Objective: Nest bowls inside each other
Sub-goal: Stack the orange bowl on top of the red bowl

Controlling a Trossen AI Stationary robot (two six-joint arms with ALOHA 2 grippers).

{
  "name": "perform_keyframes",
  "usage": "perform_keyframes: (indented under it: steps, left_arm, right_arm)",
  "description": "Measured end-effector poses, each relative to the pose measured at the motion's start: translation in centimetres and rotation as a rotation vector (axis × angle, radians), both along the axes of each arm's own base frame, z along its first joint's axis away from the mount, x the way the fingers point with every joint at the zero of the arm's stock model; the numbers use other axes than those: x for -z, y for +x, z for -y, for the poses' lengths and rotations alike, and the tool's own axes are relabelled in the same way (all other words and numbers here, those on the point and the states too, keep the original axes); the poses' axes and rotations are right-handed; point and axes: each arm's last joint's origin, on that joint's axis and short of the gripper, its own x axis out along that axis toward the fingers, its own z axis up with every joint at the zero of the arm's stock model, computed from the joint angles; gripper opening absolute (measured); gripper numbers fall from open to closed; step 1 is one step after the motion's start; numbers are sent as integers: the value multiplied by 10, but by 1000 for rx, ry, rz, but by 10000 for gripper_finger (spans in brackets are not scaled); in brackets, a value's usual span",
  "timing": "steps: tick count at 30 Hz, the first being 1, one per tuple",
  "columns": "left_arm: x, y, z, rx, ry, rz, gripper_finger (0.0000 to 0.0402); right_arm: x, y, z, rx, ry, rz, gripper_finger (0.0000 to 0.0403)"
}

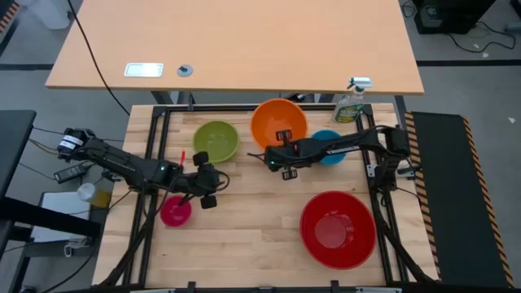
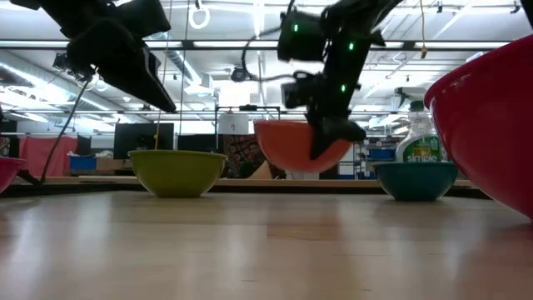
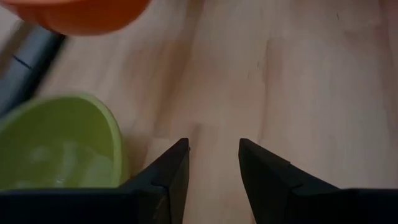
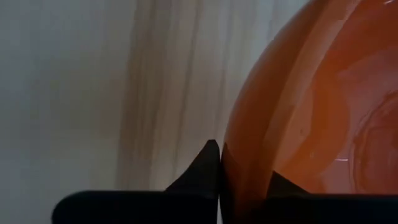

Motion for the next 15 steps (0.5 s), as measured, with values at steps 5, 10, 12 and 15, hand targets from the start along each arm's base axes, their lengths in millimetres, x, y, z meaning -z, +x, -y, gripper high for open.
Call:
perform_keyframes:
  steps: [5,10,12,15]
  left_arm:
    - [-6,3,5,36,128,48,142]
    - [5,2,5,107,201,118,142]
    - [12,-1,3,119,221,155,142]
    - [13,-10,-1,131,240,201,142]
  right_arm:
    - [-39,-4,-25,-23,-22,63,24]
    - [-80,-12,-58,1,-5,105,21]
    - [-96,-17,-75,16,-1,134,24]
    - [-116,-28,-105,20,27,152,24]
